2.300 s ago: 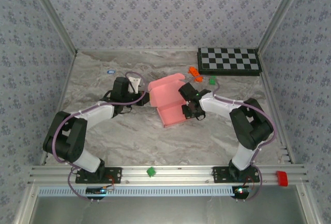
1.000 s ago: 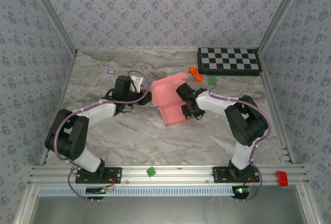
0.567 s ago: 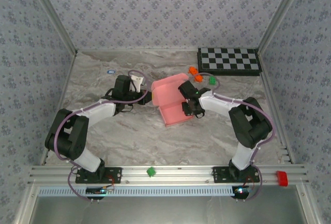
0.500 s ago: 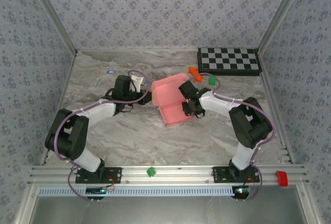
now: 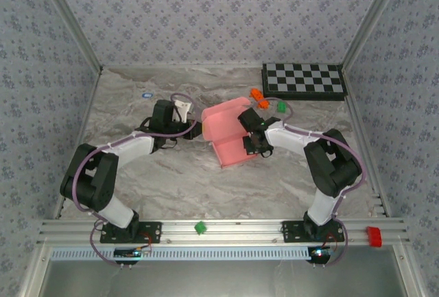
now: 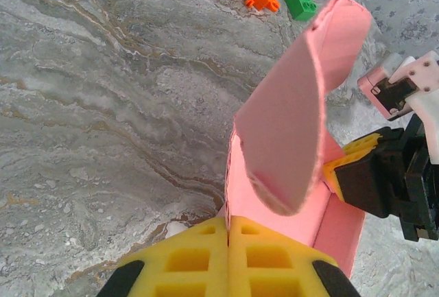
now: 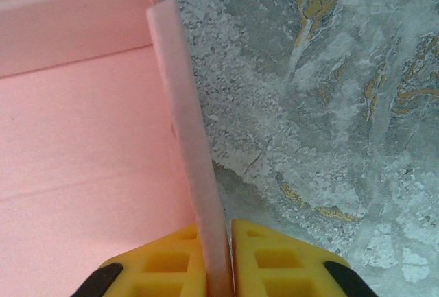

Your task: Fold the paper box

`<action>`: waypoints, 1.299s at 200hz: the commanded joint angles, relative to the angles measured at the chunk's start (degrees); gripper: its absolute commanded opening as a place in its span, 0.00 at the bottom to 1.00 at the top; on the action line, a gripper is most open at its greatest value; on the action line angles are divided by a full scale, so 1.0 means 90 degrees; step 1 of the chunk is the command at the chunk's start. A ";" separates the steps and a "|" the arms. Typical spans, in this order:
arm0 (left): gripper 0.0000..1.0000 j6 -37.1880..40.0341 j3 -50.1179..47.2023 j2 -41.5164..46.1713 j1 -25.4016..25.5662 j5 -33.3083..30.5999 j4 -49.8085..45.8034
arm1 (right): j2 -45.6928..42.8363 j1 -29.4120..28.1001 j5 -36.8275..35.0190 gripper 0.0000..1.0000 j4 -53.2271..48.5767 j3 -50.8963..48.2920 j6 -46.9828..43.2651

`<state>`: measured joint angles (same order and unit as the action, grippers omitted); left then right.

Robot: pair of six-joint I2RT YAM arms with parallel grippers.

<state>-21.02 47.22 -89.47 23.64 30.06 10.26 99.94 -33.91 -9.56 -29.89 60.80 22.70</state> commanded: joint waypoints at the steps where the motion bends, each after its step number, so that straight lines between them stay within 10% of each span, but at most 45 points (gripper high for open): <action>1: 0.00 0.0128 0.0265 -0.0039 -0.0014 0.0137 -0.0039 | 0.0164 -0.0056 -0.0511 0.12 -0.0396 0.0105 -0.0060; 260: 0.00 0.0343 0.0451 -0.0136 -0.0010 0.0195 -0.0296 | 0.0702 -0.0392 -0.1181 0.13 -0.1317 0.0660 -0.0211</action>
<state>-19.09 49.34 -90.24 23.70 30.83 7.51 106.17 -38.04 -19.73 -37.74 67.77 19.03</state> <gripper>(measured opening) 0.043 0.128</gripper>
